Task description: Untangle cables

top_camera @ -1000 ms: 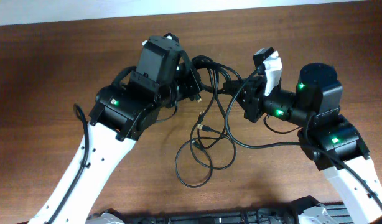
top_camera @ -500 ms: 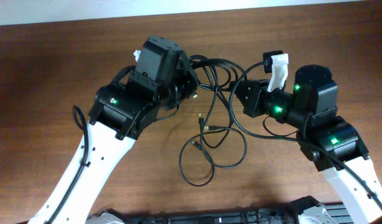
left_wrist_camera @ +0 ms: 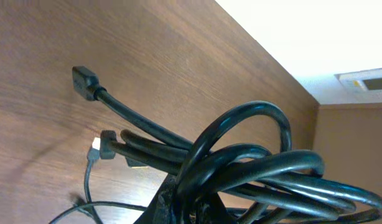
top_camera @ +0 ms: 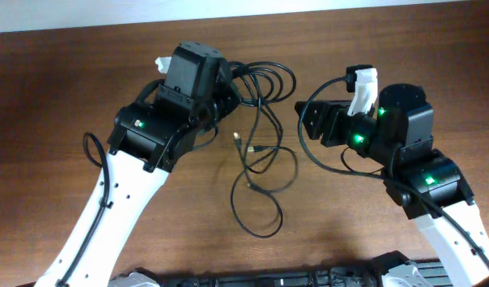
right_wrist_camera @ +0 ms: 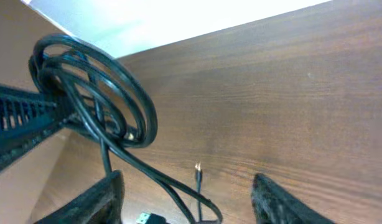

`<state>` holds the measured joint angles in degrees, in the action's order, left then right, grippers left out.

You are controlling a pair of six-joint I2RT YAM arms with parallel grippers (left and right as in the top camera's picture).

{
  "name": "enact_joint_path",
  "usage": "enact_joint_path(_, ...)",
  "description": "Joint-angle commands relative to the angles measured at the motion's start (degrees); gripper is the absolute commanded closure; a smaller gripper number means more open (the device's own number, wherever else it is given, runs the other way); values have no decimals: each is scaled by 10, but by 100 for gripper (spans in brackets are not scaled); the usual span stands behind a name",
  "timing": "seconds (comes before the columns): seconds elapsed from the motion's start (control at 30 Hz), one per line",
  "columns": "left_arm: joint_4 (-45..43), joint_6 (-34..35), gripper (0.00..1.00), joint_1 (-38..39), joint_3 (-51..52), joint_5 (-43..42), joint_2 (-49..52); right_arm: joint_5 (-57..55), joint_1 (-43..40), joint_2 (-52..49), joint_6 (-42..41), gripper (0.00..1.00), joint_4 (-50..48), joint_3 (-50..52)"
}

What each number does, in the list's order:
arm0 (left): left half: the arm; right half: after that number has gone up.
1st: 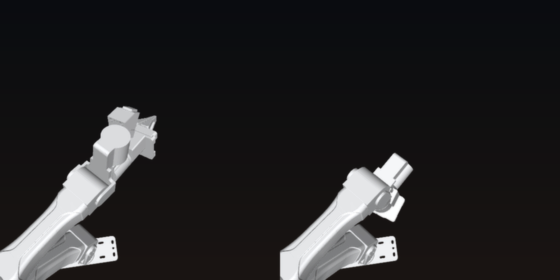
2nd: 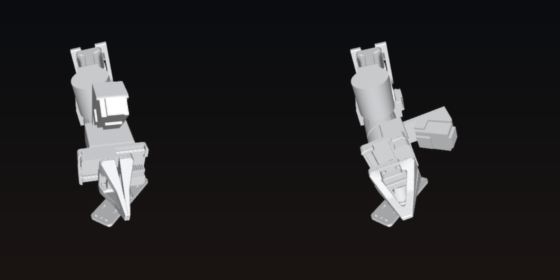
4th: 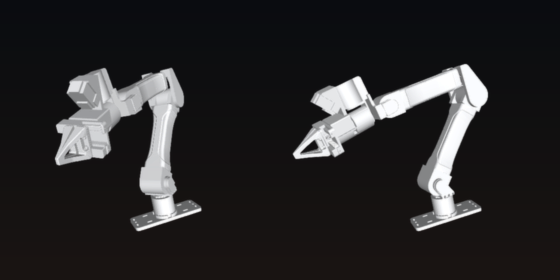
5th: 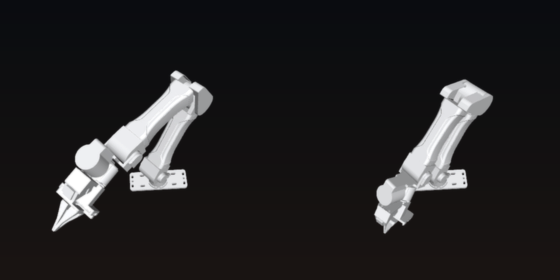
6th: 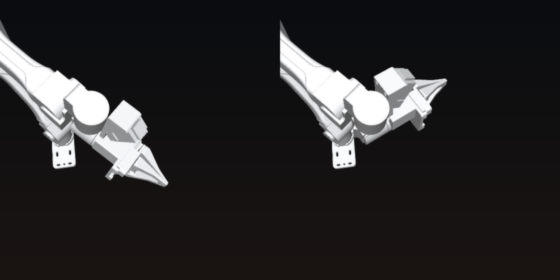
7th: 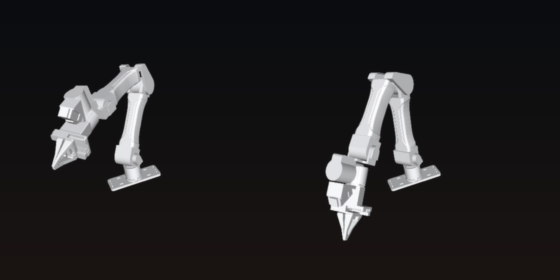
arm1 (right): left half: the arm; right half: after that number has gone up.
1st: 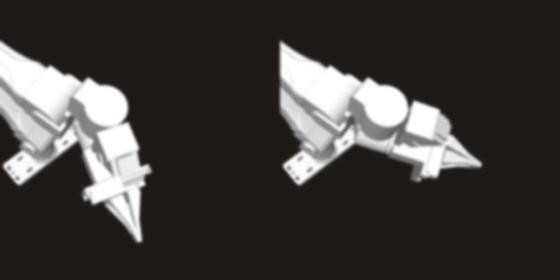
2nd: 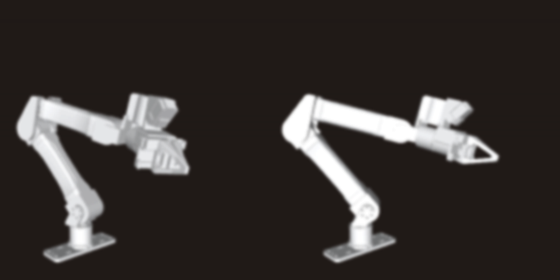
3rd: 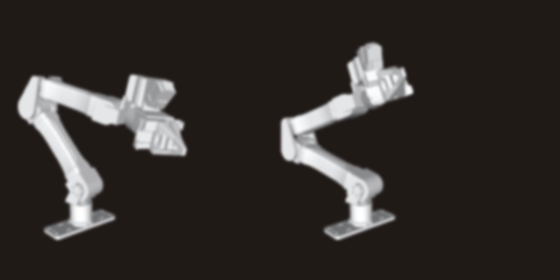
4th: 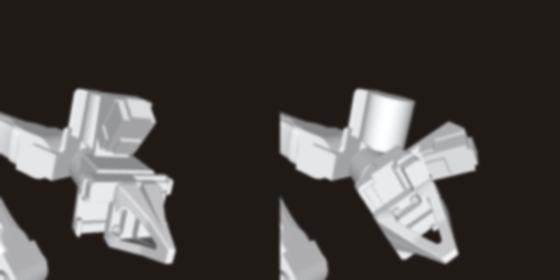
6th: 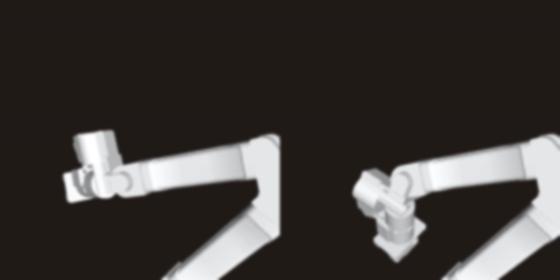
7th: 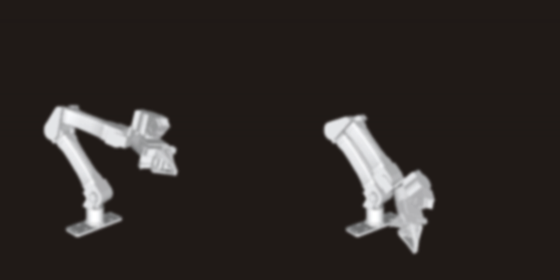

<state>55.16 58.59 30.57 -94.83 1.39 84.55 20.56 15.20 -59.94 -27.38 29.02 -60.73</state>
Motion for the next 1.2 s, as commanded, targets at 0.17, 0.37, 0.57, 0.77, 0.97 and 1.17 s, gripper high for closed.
enact_joint_path(0.17,2,-32,100,0,-6,15,-7,12,-2,7,33,16,-5,-7)
enact_joint_path(0.37,4,-77,100,0,-6,17,-7,104,-2,7,121,16,-31,-7)
enact_joint_path(0.57,-2,-195,100,0,-6,45,-7,109,-2,7,139,16,-30,-7)
enact_joint_path(0.77,-16,-325,100,0,-6,45,-7,111,-2,7,190,15,-13,-7)
enact_joint_path(0.97,-15,-365,100,0,-6,45,-7,138,-2,7,214,15,-14,-7)
enact_joint_path(1.17,-15,-431,100,1,-6,40,-7,144,-2,7,215,15,-13,-7)
